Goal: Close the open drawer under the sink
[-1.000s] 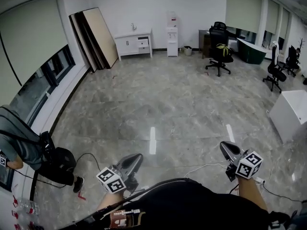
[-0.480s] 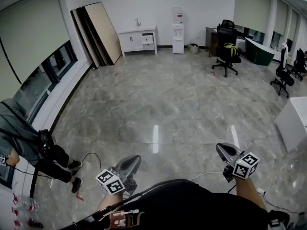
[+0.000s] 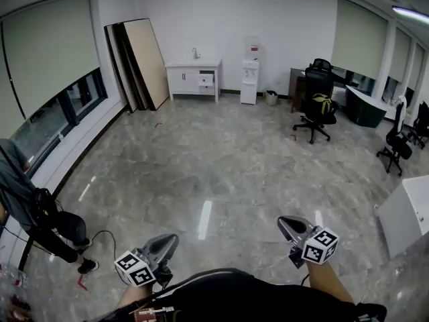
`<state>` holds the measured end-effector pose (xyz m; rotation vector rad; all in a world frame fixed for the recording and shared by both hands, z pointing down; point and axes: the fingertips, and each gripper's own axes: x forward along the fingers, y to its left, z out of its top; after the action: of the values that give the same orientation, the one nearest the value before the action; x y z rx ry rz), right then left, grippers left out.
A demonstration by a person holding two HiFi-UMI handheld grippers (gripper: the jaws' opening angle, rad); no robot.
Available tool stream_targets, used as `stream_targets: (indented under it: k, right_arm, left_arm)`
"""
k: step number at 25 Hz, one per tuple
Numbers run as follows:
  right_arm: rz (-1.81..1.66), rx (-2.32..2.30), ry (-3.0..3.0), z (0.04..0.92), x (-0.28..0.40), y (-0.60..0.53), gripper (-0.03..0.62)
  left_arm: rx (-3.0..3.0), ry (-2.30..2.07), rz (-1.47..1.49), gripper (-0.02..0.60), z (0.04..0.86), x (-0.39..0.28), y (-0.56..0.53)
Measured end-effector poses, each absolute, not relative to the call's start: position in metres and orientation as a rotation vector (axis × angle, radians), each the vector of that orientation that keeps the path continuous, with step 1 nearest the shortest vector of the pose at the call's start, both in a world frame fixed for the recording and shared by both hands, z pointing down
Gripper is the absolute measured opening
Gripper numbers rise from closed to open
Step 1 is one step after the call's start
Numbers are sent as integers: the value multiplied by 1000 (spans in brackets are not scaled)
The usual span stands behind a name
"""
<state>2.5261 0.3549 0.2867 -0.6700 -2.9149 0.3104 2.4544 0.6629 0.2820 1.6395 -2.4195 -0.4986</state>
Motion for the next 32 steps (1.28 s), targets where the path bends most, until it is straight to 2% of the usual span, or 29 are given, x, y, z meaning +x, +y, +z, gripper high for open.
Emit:
stream_targets:
  k: [3, 8, 14, 23, 26, 32]
  right_arm:
    - [306, -641, -2919, 273, 2515, 309, 2]
    - [316, -658, -2898, 301, 2465, 316, 2]
    - [281, -568, -2907, 296, 2410, 311, 2]
    - [218, -474, -2942, 238, 2248, 367, 2]
    - [225, -493, -2948, 245, 2196, 387, 2]
    - [234, -562, -2868, 276, 2127, 412, 2]
  left_arm:
    - [1674, -2402, -504, 0, 272, 2441, 615]
    - [1632, -2426, -521, 0, 288, 2393, 628]
    - [1697, -2382, -566, 0, 293, 2319, 620]
    - [1791, -2346, -588, 0, 262, 2141, 678]
    - [1785, -2362, -581, 0, 273, 2084, 698]
    - [1740, -2408, -597, 0, 286, 2031, 717]
